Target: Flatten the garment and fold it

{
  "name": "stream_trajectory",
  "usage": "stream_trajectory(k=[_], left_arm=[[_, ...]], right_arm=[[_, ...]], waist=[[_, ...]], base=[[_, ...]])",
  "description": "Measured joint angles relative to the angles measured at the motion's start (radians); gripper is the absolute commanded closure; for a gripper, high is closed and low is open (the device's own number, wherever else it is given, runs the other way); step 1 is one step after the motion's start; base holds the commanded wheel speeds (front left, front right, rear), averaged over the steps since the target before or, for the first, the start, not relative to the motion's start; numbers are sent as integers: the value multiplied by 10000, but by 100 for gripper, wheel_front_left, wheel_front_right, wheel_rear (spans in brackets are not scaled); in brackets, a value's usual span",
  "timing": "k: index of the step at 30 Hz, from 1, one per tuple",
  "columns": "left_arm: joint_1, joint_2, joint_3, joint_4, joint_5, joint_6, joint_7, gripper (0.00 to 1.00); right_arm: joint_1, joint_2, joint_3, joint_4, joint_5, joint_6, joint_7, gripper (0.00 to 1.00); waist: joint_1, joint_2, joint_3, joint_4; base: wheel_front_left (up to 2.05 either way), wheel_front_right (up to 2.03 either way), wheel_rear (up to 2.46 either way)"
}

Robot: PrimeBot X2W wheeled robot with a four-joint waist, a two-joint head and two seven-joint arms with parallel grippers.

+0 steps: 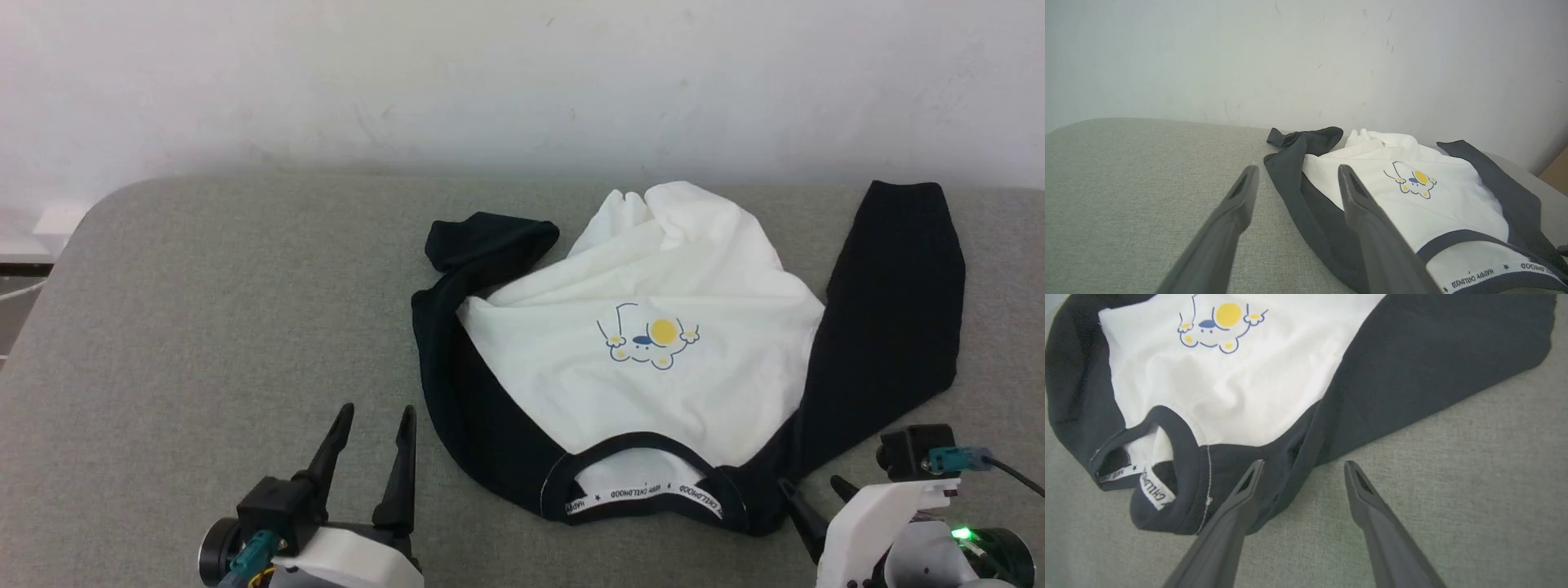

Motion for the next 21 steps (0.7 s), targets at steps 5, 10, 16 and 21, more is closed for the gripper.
stream_trajectory(k=[5,10,16,21], left_arm=[[-115,-104,-13,31,2,-17,0,0],[-219,-182,-38,201,2,-90,0,0],[-198,-180,98,357,2,-100,0,0],[-82,-228,82,552,0,-182,0,0]], right_arm=[[-15,247,-268,46,-545,-2,433,0],[-111,428,-497,428,-713,-2,464,100],[69,502,-961,303,-642,-2,347,100],[990,537,-1453,-462,-167,-2,600,100]], waist=[[1,0,180,85],[1,0,306,187],[1,0,201,-11],[1,0,-40,-314]], base=[[0,0,0],[0,0,0],[0,0,0],[0,0,0]])
